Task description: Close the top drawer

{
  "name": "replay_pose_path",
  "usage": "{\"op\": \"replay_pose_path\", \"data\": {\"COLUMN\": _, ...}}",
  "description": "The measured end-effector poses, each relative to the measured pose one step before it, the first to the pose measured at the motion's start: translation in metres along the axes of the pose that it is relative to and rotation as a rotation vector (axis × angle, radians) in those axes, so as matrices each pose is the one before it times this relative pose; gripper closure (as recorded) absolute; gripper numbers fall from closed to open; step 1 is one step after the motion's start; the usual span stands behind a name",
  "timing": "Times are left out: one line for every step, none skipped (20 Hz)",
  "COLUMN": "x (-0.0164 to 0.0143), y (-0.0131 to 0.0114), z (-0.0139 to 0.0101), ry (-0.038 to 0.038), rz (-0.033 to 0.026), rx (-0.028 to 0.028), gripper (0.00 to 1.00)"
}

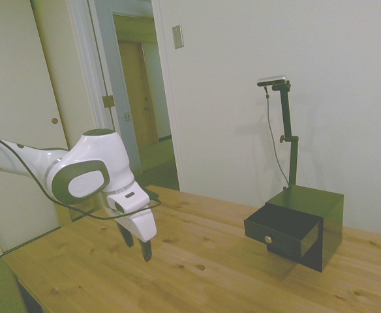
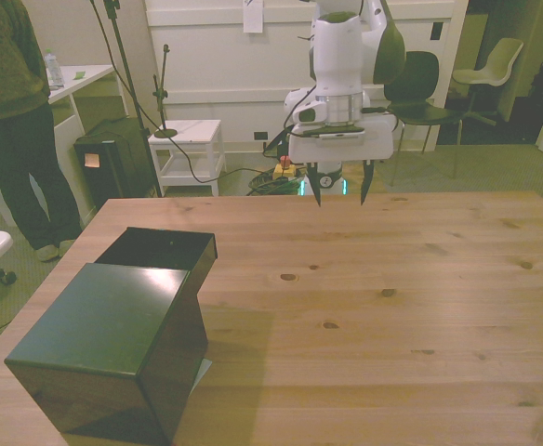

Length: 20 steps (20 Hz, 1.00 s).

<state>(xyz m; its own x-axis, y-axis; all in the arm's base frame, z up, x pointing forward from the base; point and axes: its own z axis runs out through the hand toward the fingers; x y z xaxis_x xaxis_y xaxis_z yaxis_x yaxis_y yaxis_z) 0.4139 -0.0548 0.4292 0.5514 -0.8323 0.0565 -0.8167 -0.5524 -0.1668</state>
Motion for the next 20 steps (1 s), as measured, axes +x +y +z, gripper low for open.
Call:
{"op": "replay_pose_path", "data": {"x": 0.00961, "y": 0.0075, "z": -0.00051, "ry": 0.00243, "rz": 0.02469, "rx": -0.00091, "gripper": 0.0}}
{"op": "replay_pose_path", "data": {"x": 0.01133, "y": 0.00814, "z": -0.0011, "ry": 0.00294, "rz": 0.02718, "rx": 0.00037, "gripper": 0.0}}
{"op": "replay_pose_path", "data": {"x": 0.01341, "y": 0.0085, "z": -0.00193, "ry": 0.00332, "rz": 0.02863, "rx": 0.00282, "gripper": 0.0}}
{"op": "replay_pose_path", "data": {"x": 0.01442, "y": 0.00784, "z": -0.00207, "ry": 0.0025, "rz": 0.0258, "rx": 0.00412, "gripper": 0.0}}
{"op": "replay_pose_path", "data": {"x": 0.01535, "y": 0.00697, "z": -0.00178, "ry": 0.00274, "rz": 0.02214, "rx": 0.00342, "gripper": 0.0}}
{"op": "replay_pose_path", "data": {"x": 0.01736, "y": 0.00623, "z": -0.00184, "ry": 0.00395, "rz": 0.01647, "rx": 0.00207, "gripper": 0.0}}
{"op": "replay_pose_path", "data": {"x": 0.01545, "y": 0.0035, "z": -0.00116, "ry": 0.00328, "rz": 0.01357, "rx": 0.00022, "gripper": 0.0}}
{"op": "replay_pose_path", "data": {"x": 0.01539, "y": 0.00136, "z": -0.00077, "ry": 0.00218, "rz": 0.00905, "rx": -0.00115, "gripper": 0.0}}
{"op": "replay_pose_path", "data": {"x": 0.01422, "y": -0.00066, "z": -0.00055, "ry": 0.00103, "rz": 0.0069, "rx": -0.0035, "gripper": 0.0}}
{"op": "replay_pose_path", "data": {"x": 0.01239, "y": -0.00251, "z": -0.00111, "ry": 0.00008, "rz": 0.00673, "rx": -0.00491, "gripper": 0.0}}
{"op": "replay_pose_path", "data": {"x": 0.01182, "y": -0.00375, "z": -0.001, "ry": 0.00319, "rz": 0.00814, "rx": -0.00354, "gripper": 0.0}}
{"op": "replay_pose_path", "data": {"x": 0.01164, "y": -0.00403, "z": -0.001, "ry": 0.005, "rz": 0.00728, "rx": -0.005, "gripper": 0.0}}
{"op": "replay_pose_path", "data": {"x": 0.01124, "y": -0.00339, "z": -0.00001, "ry": 0.00366, "rz": 0.00607, "rx": -0.00969, "gripper": 0.0}}
{"op": "replay_pose_path", "data": {"x": 0.0106, "y": -0.00287, "z": 0.00004, "ry": 0.00074, "rz": 0.00437, "rx": -0.01006, "gripper": 0.0}}
{"op": "replay_pose_path", "data": {"x": 0.01067, "y": -0.00218, "z": 0.00015, "ry": -0.00038, "rz": 0.00379, "rx": -0.01021, "gripper": 0.0}}
{"op": "replay_pose_path", "data": {"x": 0.00974, "y": -0.0017, "z": 0.00023, "ry": -0.00085, "rz": 0.00212, "rx": -0.00862, "gripper": 0.0}}
{"op": "replay_pose_path", "data": {"x": 0.00883, "y": -0.00139, "z": 0.00033, "ry": 0.00028, "rz": 0.00094, "rx": -0.0074, "gripper": 0.0}}
{"op": "replay_pose_path", "data": {"x": 0.00818, "y": -0.00155, "z": 0.00077, "ry": 0.00095, "rz": 0.00164, "rx": -0.00692, "gripper": 0.0}}
{"op": "replay_pose_path", "data": {"x": 0.00699, "y": -0.00211, "z": 0.00061, "ry": 0.00152, "rz": 0.00147, "rx": -0.00593, "gripper": 1.0}}
{"op": "replay_pose_path", "data": {"x": 0.00576, "y": -0.00291, "z": 0.00018, "ry": -0.0002, "rz": 0.00207, "rx": -0.00465, "gripper": 1.0}}
